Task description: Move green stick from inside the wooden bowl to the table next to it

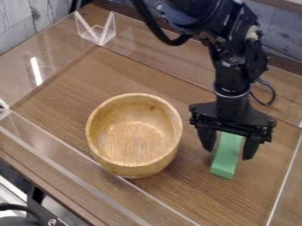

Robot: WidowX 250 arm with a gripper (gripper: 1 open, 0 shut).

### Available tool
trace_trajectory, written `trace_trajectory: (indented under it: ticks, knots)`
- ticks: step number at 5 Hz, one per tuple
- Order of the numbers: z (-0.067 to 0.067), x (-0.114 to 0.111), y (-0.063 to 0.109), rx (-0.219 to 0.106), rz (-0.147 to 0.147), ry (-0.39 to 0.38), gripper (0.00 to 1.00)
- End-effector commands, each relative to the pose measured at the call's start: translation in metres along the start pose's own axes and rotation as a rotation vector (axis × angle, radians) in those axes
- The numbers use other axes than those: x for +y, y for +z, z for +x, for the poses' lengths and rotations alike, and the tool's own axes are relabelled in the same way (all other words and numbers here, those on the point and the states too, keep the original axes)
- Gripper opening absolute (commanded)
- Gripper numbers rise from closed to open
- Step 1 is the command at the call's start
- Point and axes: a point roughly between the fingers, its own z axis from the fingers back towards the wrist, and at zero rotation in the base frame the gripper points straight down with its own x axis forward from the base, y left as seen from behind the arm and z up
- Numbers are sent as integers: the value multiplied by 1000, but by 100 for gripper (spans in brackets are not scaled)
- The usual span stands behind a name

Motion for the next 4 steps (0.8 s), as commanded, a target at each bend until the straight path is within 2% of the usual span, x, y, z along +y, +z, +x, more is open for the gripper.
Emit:
trace_trajectory:
  ticks: [1,4]
  knots:
    - [6,2,4,-32,-5,5,100]
    - [11,9,-6,-44,6,22,100]
